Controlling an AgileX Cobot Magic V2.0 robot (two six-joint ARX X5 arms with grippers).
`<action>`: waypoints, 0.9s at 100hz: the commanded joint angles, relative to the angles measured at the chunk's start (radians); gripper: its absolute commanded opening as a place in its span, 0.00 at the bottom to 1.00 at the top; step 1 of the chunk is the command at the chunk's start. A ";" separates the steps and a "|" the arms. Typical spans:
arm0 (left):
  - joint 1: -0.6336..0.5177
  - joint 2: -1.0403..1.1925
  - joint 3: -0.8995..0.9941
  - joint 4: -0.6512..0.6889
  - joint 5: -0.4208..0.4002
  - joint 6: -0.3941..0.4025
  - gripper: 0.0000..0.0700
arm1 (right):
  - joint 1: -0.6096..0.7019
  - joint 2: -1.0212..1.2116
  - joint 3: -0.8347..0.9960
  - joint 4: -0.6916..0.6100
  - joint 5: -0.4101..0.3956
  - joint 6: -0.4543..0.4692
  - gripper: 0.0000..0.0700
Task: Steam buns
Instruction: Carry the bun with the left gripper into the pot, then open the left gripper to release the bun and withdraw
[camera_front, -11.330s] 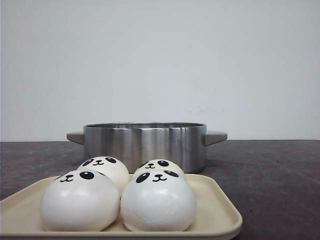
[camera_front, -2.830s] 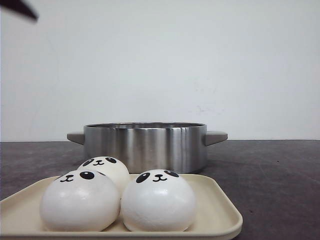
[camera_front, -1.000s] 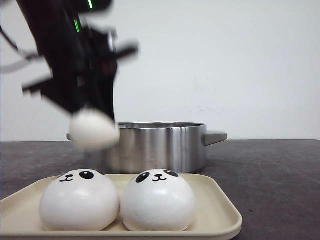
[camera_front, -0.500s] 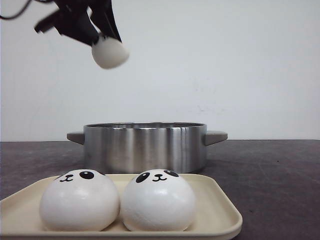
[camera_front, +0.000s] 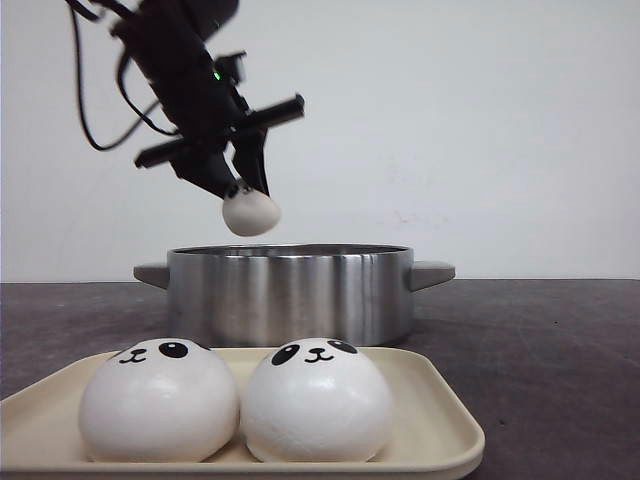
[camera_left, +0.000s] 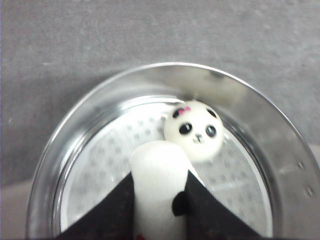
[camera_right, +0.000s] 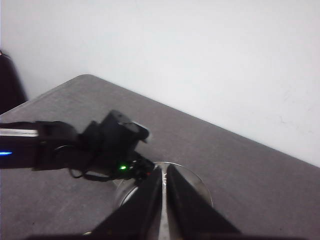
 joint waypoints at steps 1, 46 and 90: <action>-0.003 0.055 0.058 0.010 0.004 0.008 0.01 | 0.012 0.013 0.017 0.005 0.003 0.015 0.01; -0.002 0.186 0.119 0.003 0.006 0.002 0.23 | 0.012 0.013 0.017 -0.020 0.004 0.019 0.01; -0.002 0.190 0.148 -0.018 0.000 -0.002 0.79 | 0.012 0.013 0.017 -0.072 0.004 0.034 0.01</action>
